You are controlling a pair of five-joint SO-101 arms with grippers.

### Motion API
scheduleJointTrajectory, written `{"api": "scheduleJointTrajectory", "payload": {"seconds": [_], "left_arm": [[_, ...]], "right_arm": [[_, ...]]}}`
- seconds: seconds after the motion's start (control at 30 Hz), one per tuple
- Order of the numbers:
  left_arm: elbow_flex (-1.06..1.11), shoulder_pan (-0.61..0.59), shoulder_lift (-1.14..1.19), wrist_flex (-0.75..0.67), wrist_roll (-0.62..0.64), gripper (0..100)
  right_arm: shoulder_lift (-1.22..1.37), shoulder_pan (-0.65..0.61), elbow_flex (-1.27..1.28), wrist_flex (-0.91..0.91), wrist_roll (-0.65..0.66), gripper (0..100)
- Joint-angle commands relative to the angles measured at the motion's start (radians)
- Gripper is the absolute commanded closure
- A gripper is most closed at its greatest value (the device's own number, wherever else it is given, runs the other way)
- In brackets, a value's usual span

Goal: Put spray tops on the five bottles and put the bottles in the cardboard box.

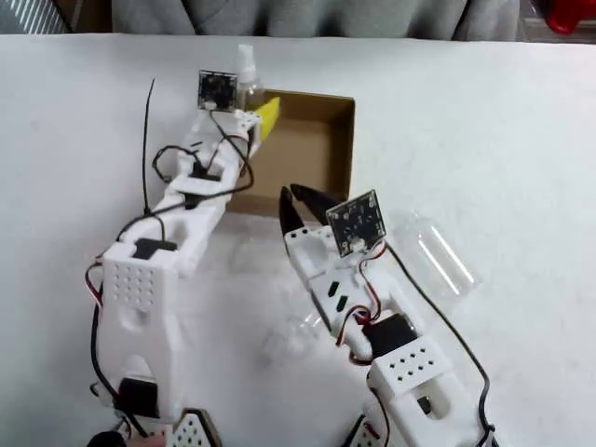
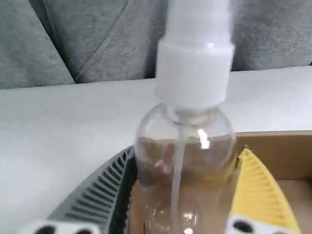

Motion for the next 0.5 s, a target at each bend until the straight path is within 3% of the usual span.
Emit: {"api": "scheduleJointTrajectory", "payload": {"seconds": [0.0, 0.47], "left_arm": [[-0.008, -0.005, -0.03, -0.018, 0.0, 70], [0.025, -0.001, -0.111, -0.012, 0.032, 70]], "right_arm": [[-0.005, -0.01, -0.038, 0.005, 0.005, 98.4], [-0.005, -0.01, -0.038, 0.005, 0.005, 98.4]]}}
